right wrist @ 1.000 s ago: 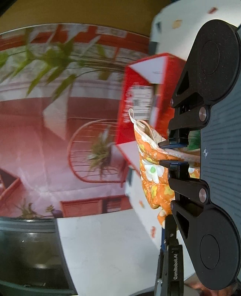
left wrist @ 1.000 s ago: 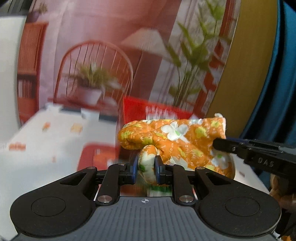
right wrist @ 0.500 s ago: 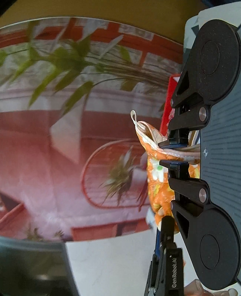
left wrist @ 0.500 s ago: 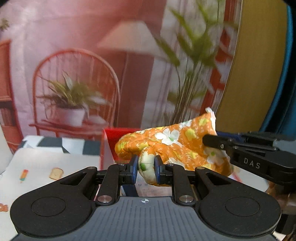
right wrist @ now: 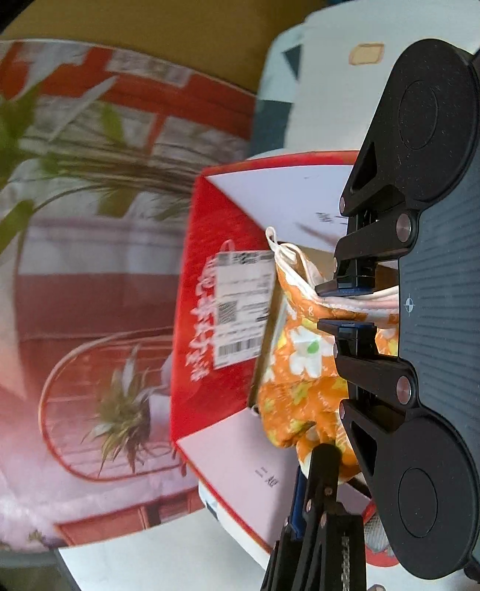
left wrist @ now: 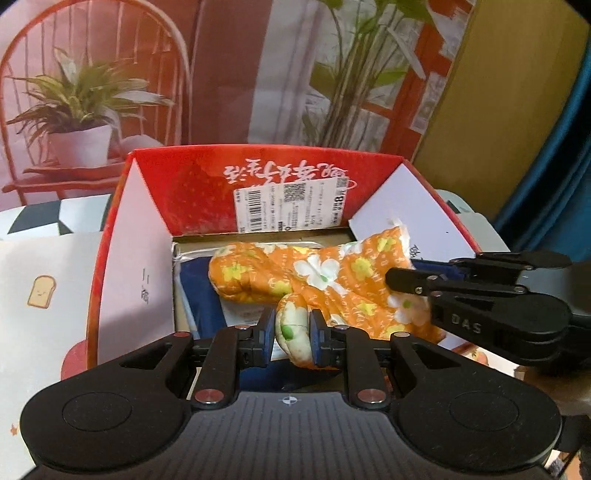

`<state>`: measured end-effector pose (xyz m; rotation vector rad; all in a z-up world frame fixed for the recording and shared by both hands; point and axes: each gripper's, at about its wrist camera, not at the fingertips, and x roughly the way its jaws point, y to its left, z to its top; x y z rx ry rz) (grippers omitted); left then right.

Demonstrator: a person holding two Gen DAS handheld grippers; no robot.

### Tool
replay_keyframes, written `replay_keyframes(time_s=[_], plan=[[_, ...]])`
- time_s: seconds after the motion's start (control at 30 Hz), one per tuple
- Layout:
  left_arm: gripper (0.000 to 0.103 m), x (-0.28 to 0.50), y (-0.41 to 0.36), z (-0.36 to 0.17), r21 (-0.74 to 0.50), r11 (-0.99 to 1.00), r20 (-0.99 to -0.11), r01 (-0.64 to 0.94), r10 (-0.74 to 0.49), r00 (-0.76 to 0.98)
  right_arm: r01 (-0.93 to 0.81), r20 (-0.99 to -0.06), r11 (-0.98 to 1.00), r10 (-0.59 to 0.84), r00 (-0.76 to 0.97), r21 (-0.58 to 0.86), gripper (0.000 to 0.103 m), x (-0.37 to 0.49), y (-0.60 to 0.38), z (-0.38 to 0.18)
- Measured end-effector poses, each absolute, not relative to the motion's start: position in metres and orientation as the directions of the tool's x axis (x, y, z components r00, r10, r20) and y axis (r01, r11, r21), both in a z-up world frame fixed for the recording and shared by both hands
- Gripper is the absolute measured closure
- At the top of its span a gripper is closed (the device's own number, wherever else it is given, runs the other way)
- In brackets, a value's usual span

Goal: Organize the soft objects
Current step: 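Carry the oven mitt into the red box and open both grippers, then move both grippers to the black eye mask on the cloth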

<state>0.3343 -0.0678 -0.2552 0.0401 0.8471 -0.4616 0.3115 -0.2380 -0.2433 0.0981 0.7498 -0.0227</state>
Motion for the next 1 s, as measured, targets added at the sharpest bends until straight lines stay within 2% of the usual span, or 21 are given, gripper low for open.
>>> replay_keyframes(time_s=[0.07, 0.1, 0.2, 0.23, 0.27, 0.33, 0.53, 0.77, 1.0], plan=[[0.078, 0.333, -0.065, -0.250, -0.144, 0.901, -0.721, 0.410, -0.379, 0.580, 0.064, -0.690, 0.995, 0.004, 0.724, 0.073, 0.090, 0.312, -0.239, -0.246], [0.071, 0.332, -0.063, -0.247, -0.142, 0.901, -0.717, 0.411, -0.380, 0.584, 0.070, -0.693, 0.995, -0.005, 0.721, 0.065, 0.089, 0.312, -0.240, -0.247], [0.052, 0.325, -0.056, -0.234, -0.108, 0.902, -0.689, 0.419, -0.372, 0.622, 0.105, -0.689, 0.994, -0.070, 0.721, 0.009, 0.072, 0.312, -0.240, -0.244], [0.051, 0.321, -0.053, -0.230, -0.095, 0.904, -0.680, 0.417, -0.365, 0.636, 0.120, -0.678, 0.993, -0.100, 0.728, -0.018, 0.062, 0.310, -0.239, -0.242], [0.050, 0.320, -0.052, -0.227, -0.086, 0.907, -0.676, 0.411, -0.356, 0.646, 0.126, -0.659, 0.992, -0.112, 0.744, -0.026, 0.058, 0.306, -0.238, -0.239], [0.050, 0.312, -0.046, -0.221, -0.085, 0.908, -0.667, 0.410, -0.358, 0.653, 0.124, -0.636, 0.992, -0.095, 0.766, 0.002, 0.055, 0.299, -0.239, -0.234], [0.051, 0.266, -0.029, -0.203, -0.064, 0.898, -0.622, 0.435, -0.377, 0.686, 0.121, -0.575, 0.991, -0.070, 0.815, 0.051, 0.054, 0.262, -0.232, -0.214], [0.051, 0.213, -0.002, -0.207, -0.102, 0.902, -0.614, 0.419, -0.388, 0.687, 0.068, -0.510, 0.991, -0.001, 0.860, 0.111, 0.054, 0.204, -0.214, -0.198], [0.051, 0.169, 0.024, -0.244, -0.146, 0.921, -0.650, 0.361, -0.364, 0.667, 0.013, -0.530, 0.994, 0.047, 0.847, 0.109, 0.054, 0.144, -0.183, -0.224]])
